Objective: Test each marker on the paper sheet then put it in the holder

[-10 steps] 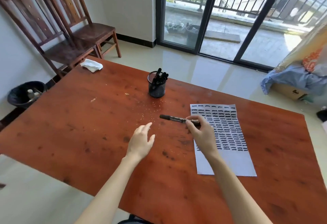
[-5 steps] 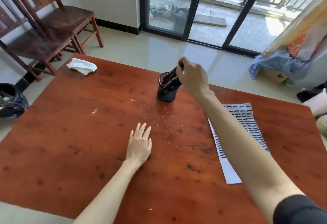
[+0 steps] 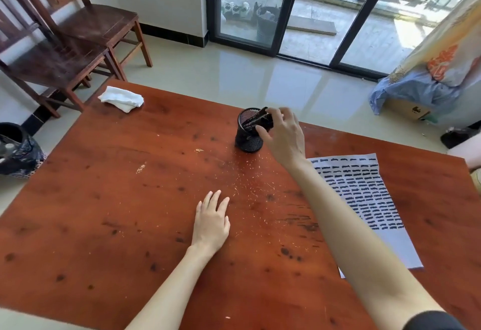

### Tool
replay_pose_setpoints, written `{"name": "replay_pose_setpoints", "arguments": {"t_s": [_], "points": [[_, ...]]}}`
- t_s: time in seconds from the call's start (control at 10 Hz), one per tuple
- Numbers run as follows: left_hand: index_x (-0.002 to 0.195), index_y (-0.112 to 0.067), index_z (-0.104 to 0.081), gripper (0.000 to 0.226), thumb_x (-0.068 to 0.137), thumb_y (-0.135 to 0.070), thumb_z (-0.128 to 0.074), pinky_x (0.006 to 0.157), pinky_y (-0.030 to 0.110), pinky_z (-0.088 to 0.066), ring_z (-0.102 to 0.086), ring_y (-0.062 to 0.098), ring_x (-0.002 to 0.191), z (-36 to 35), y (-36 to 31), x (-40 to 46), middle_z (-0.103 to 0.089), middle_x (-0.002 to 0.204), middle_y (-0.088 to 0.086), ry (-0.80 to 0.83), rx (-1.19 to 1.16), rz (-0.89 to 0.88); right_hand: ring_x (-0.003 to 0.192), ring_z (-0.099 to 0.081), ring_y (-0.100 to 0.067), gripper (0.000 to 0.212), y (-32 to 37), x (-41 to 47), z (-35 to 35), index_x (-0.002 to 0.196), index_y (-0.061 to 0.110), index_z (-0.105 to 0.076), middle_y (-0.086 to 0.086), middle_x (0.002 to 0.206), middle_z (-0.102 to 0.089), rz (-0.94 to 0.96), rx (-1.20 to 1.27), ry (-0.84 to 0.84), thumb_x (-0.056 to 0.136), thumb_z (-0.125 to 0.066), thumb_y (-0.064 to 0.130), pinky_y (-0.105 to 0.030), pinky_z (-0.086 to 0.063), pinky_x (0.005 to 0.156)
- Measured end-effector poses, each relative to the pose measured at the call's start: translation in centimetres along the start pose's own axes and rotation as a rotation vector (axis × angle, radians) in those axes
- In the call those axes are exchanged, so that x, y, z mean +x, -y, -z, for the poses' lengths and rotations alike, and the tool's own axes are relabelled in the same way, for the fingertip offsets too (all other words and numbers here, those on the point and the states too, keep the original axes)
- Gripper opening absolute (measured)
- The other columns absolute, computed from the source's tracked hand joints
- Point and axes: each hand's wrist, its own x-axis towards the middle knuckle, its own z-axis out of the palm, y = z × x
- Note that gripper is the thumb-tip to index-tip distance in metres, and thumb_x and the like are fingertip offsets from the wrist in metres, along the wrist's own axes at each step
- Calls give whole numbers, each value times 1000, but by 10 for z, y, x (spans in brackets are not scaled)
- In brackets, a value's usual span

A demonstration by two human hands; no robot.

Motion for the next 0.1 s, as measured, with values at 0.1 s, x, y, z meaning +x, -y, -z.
{"name": "replay_pose_setpoints", "arguments": {"t_s": [0.1], "points": [[136, -12, -41, 48, 90, -13, -50, 114, 41, -19, -27, 24, 138, 0, -6, -6, -38, 145, 9, -31, -49, -17, 105, -51, -33, 30, -16, -32, 1, 114, 4, -56, -17, 116, -55, 6, 94, -143, 86, -57, 13, -39, -47, 84]]}}
